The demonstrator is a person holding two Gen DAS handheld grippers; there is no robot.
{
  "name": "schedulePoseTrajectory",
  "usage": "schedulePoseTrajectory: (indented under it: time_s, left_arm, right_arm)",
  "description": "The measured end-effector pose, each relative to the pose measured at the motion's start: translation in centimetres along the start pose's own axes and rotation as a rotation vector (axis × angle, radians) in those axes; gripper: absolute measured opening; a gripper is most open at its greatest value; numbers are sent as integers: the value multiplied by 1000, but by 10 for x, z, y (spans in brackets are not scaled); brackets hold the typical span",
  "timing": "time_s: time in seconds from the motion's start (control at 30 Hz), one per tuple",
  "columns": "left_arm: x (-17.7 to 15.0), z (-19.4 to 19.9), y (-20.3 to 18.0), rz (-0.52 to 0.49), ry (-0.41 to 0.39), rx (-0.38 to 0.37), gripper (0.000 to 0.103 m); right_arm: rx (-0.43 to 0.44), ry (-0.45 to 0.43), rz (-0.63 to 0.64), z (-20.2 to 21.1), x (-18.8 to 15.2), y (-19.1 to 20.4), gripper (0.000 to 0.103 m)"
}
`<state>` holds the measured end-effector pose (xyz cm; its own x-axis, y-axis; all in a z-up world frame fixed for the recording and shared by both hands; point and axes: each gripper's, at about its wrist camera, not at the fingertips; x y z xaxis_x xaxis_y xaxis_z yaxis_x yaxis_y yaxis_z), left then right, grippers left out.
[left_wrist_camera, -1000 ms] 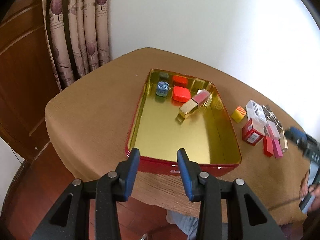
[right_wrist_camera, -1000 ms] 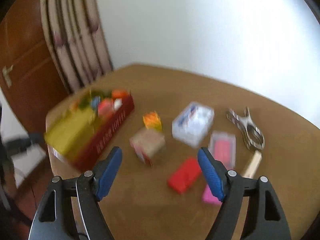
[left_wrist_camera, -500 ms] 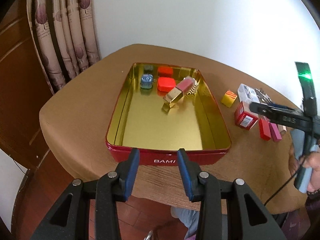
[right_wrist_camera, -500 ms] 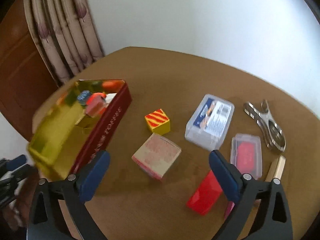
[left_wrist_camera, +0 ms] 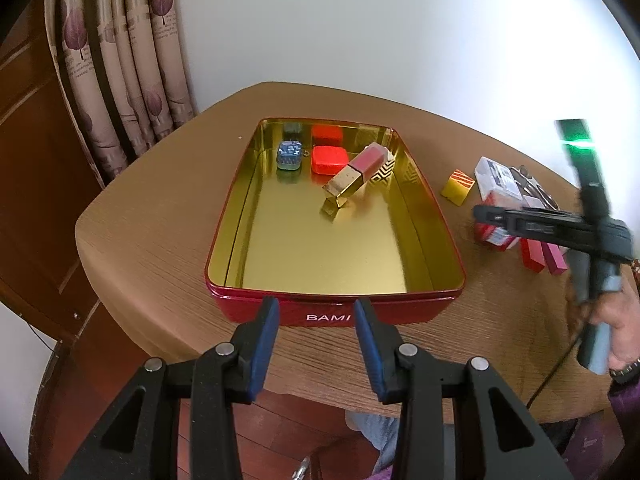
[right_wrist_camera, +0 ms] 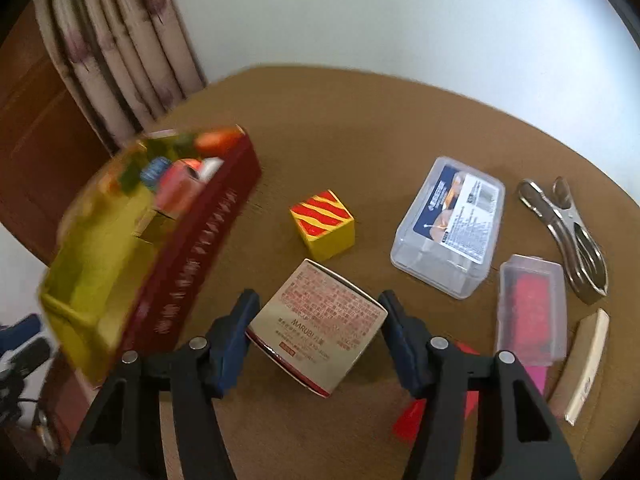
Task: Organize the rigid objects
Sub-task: 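Grasp the cream printed box with the right gripper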
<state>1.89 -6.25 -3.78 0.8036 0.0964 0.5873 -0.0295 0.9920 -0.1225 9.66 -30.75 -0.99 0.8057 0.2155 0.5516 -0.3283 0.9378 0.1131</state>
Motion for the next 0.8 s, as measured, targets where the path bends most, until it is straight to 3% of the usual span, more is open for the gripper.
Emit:
schedulePoseTrajectory:
  time_s: [0.13,0.3,0.53,0.6,0.7,0.8]
  left_arm:
    - [0,4,-2,-8,-20,6,40]
    - [-5,15,-14,-39,-45,-28,40]
    - [-16,30,-62,-140,18,-253,40]
    - [-17,29,-83,-168,61,-319,40]
    - [-14,22,-119,-218,95,-360,42]
    - [-3,8,-157,-266,131,-408,43]
  right_arm:
    - [6,-89,-29,55,-24,-7,57]
    - [-186,-111,-63,118,-81,-56,58]
    - [-447,-44,-141,148,-148,-142,58]
    - [-467,-49,-158,150,-159,-157,58]
    - [-507,-58,-162,147,-168,-171,58]
    - [-489,-80,-190,146,-176,-178,58]
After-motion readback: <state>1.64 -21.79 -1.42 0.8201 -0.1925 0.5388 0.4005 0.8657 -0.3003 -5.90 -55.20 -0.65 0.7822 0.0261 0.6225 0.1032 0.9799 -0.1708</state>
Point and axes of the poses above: each gripper's, at about its wrist camera, not at the fingertips, and z roughly against the way its jaws point, y to its left, x to its top, and after that the axes turned 8 degrees about z, right-handed
